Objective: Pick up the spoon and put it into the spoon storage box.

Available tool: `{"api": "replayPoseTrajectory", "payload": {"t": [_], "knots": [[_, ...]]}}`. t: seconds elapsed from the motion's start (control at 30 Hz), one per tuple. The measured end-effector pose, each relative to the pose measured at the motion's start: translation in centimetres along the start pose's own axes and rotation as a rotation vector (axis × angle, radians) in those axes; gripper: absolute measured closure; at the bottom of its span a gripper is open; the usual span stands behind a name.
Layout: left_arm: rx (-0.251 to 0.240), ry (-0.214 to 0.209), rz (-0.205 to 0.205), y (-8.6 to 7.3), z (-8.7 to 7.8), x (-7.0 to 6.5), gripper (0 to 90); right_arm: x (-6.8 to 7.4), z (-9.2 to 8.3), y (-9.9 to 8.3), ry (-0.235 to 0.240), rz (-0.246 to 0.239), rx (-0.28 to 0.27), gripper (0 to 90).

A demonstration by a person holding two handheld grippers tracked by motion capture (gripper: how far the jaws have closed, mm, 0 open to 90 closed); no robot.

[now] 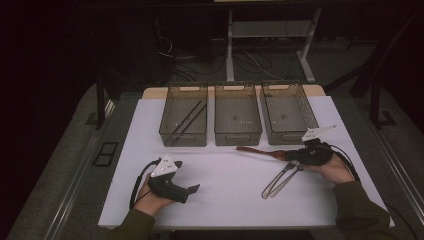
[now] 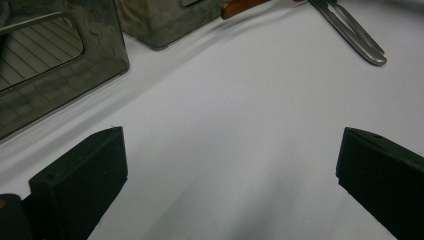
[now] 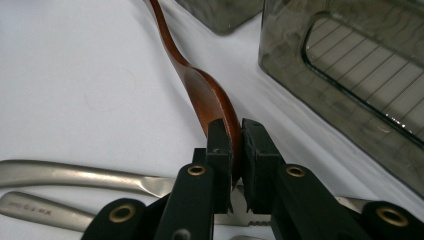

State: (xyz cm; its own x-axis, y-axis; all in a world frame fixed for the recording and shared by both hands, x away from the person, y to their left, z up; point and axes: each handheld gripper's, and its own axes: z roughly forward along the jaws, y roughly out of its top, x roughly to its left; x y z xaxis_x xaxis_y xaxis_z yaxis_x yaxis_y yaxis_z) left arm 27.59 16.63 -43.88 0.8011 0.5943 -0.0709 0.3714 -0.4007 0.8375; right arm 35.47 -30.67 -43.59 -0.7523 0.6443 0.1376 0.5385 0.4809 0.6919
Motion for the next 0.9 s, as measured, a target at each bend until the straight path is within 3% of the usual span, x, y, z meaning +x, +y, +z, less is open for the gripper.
{"api": "replayPoseTrajectory", "payload": {"t": [0.37, 0.6, 0.77, 0.9], "knots": [[-0.014, 0.003, -0.005, -0.1, -0.2, 0.2, 0.0, 0.3, -1.6, 0.4, 0.034, 0.006, -0.067, 82.1], [-0.028, -0.001, -0.014, -0.1, -0.4, 0.3, 0.0, 0.4, -2.8, 0.9, 0.027, 0.026, -0.118, 82.0], [-0.028, -0.005, -0.012, -0.1, -0.4, 0.2, 0.0, 0.5, -3.5, 1.3, 0.011, 0.050, -0.150, 82.1], [-0.026, -0.006, -0.009, -0.1, -0.3, 0.2, 0.0, 0.9, -4.2, 2.0, -0.049, 0.087, -0.170, 82.1]]}}
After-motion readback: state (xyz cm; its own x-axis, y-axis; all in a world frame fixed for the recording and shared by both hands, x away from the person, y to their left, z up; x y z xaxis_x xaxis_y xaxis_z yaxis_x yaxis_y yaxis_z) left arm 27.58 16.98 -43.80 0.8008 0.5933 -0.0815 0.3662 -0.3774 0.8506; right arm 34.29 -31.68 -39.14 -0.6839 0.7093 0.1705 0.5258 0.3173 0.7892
